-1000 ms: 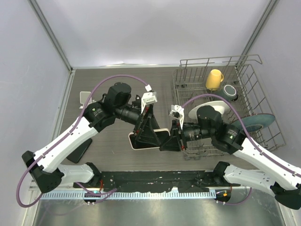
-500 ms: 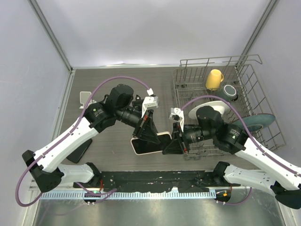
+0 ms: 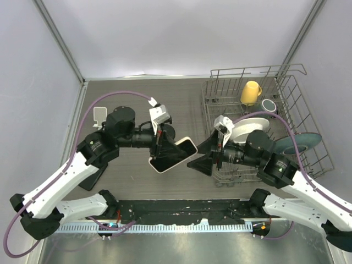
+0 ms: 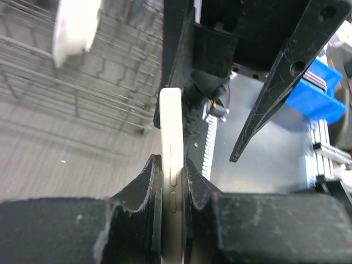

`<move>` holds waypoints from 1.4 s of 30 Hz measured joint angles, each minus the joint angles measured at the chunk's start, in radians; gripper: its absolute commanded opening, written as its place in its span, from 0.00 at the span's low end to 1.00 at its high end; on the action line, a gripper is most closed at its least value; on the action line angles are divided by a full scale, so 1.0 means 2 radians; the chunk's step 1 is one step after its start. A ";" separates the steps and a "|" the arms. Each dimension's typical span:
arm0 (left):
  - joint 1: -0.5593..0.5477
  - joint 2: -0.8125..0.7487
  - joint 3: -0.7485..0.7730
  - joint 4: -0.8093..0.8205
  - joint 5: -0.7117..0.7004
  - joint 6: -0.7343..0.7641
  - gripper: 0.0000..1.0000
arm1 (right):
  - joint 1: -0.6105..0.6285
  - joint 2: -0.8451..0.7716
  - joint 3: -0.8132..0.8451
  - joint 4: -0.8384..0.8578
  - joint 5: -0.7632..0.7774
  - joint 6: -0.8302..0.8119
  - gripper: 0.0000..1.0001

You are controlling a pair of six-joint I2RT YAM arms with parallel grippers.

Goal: Place the phone on the phone stand

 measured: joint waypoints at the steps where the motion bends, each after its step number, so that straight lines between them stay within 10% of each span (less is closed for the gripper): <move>1: 0.006 -0.008 -0.007 0.014 -0.009 -0.010 0.00 | 0.000 -0.008 -0.013 0.019 0.016 0.008 0.76; 15: 0.074 -0.093 -0.109 0.168 -0.070 -0.102 0.00 | 0.000 0.041 -0.230 0.412 0.089 0.141 0.72; 25: 0.078 -0.087 -0.134 0.241 -0.064 -0.142 0.00 | 0.017 0.160 -0.234 0.628 0.088 0.192 0.68; 31: 0.079 -0.079 -0.136 0.255 -0.058 -0.149 0.00 | 0.043 0.217 -0.200 0.689 0.092 0.206 0.40; 35: 0.079 -0.076 -0.134 0.265 -0.045 -0.150 0.00 | 0.050 0.235 -0.184 0.703 0.093 0.223 0.00; 39: 0.079 -0.074 -0.113 0.262 -0.024 -0.152 0.00 | 0.053 0.225 -0.177 0.709 0.080 0.232 0.00; 42: 0.076 -0.063 -0.083 0.240 -0.021 -0.150 0.30 | 0.054 0.205 -0.165 0.677 0.082 0.228 0.00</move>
